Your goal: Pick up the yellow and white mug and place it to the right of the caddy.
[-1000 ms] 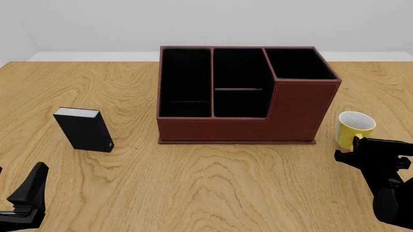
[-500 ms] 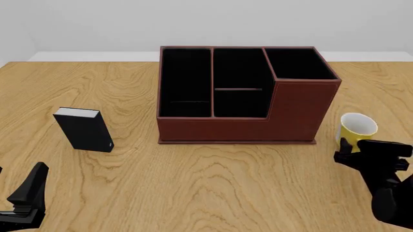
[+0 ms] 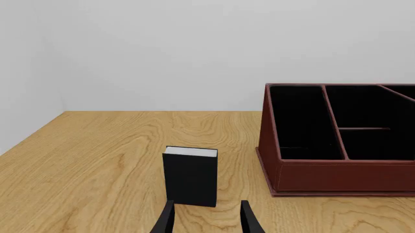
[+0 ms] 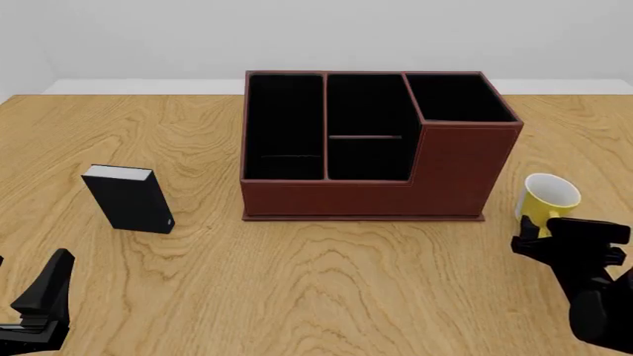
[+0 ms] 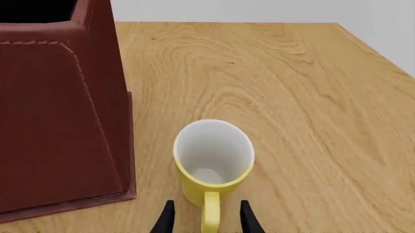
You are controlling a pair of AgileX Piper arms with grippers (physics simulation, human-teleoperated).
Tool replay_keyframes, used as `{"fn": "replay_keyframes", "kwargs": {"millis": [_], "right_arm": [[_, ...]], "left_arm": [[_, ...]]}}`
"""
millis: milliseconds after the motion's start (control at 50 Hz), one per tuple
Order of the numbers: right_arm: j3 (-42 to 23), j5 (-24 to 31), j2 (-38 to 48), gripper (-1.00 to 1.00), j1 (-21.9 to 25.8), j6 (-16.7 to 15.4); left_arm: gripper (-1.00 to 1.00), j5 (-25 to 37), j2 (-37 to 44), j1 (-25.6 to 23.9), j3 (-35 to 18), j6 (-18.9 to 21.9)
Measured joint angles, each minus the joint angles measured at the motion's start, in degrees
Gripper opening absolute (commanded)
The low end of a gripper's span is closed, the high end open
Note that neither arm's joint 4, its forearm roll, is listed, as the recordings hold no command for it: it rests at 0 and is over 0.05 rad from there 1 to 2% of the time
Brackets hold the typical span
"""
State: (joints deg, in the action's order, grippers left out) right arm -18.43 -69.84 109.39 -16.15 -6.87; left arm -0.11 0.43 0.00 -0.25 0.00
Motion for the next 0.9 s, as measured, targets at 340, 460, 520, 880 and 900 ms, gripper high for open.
{"fn": "replay_keyframes", "kwargs": {"millis": [340, 460, 520, 880, 900], "right_arm": [[1.7, 0.0, -2.0, 1.00, -0.1, -0.2], [2.7, 0.0, -3.2, 1.00, -0.1, -0.3], [3.4, 0.0, -4.2, 1.00, -0.1, -0.2], [7.3, 0.2, -9.4, 1.00, -0.2, 0.0], [7.5, 0.3, -9.8, 1.00, -0.2, 0.0]], "left_arm": [[1.00, 0.0, 0.0, 0.0, 0.0, 0.0], [1.00, 0.0, 0.0, 0.0, 0.0, 0.0], [1.00, 0.0, 0.0, 0.0, 0.0, 0.0], [1.00, 0.0, 0.0, 0.0, 0.0, 0.0], [1.00, 0.0, 0.0, 0.0, 0.0, 0.0]]}}
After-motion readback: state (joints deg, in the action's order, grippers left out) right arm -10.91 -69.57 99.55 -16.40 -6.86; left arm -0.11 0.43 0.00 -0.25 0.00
